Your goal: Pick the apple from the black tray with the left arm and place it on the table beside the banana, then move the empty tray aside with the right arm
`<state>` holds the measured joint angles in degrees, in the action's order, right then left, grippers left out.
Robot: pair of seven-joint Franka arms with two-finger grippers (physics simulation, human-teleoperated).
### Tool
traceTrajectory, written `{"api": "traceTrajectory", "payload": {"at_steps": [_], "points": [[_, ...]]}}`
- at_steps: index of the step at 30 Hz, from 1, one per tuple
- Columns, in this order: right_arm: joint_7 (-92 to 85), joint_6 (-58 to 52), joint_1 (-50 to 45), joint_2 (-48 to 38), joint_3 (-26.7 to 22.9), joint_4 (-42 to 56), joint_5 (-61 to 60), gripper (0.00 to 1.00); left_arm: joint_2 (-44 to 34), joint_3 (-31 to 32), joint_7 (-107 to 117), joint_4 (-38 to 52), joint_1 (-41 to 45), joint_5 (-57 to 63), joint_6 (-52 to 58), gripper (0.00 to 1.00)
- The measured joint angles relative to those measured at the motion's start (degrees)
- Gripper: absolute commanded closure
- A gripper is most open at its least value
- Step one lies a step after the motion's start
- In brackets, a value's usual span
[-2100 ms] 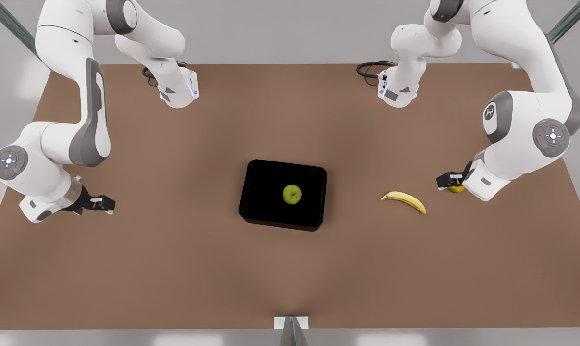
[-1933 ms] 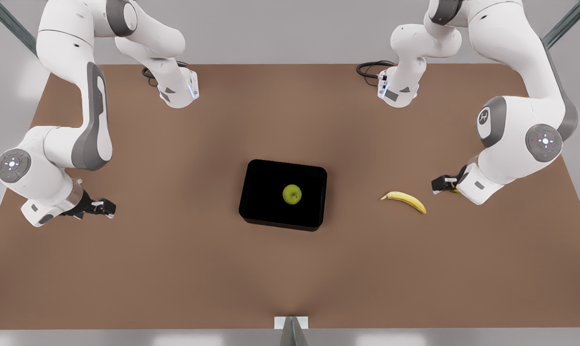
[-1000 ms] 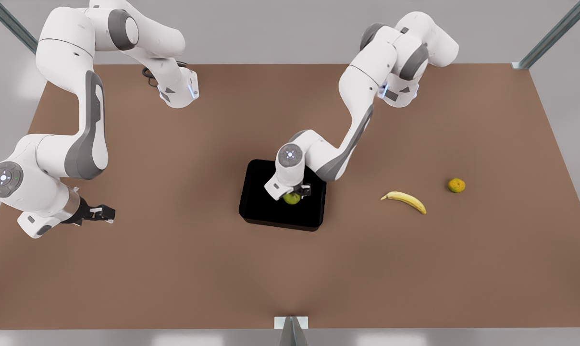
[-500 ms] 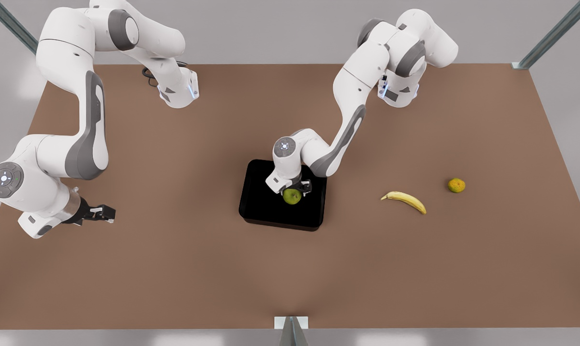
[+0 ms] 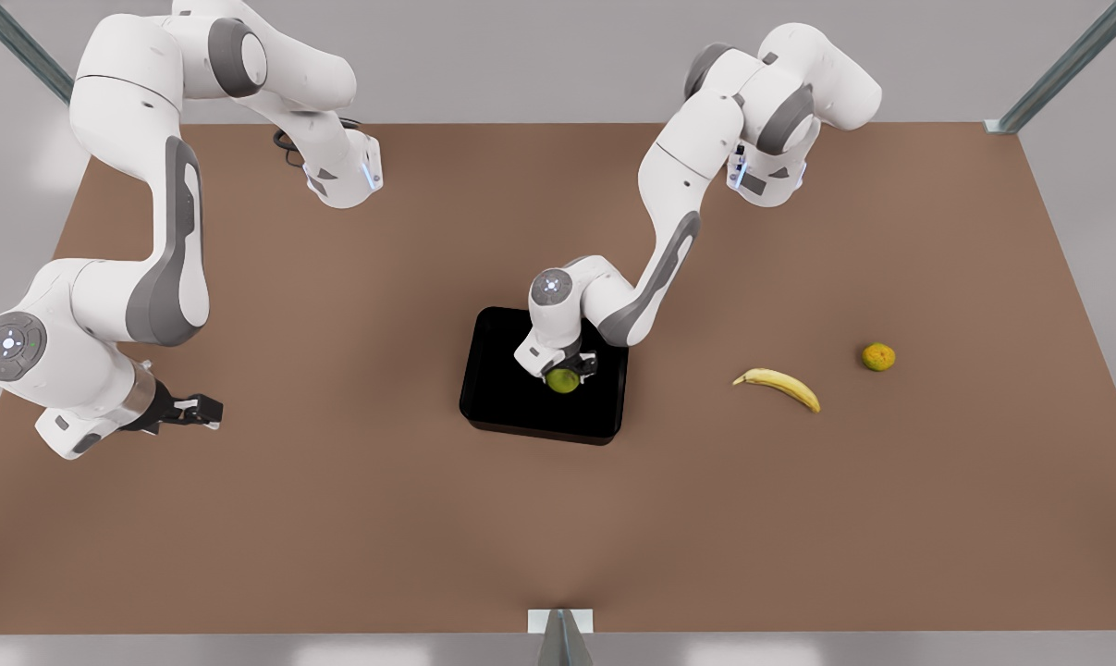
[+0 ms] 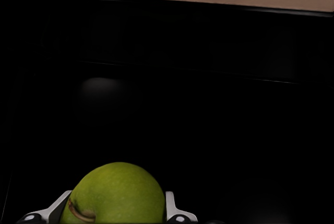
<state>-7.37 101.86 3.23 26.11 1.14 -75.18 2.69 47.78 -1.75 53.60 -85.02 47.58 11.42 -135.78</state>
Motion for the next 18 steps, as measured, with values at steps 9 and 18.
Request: {"api": "traceTrajectory", "payload": {"at_steps": [9,18], "points": [[0.0,0.0,-0.1,0.1,0.1,0.0,0.0,0.00,-14.9,-0.1,-3.9,0.0,-9.8,-2.3,14.4,0.23],[9.5,-9.3,-22.2,-2.0,4.7,6.6,0.0,0.00,-18.2,-0.1,-28.2,-10.5,-37.7,-4.7,18.2,0.23]]}}
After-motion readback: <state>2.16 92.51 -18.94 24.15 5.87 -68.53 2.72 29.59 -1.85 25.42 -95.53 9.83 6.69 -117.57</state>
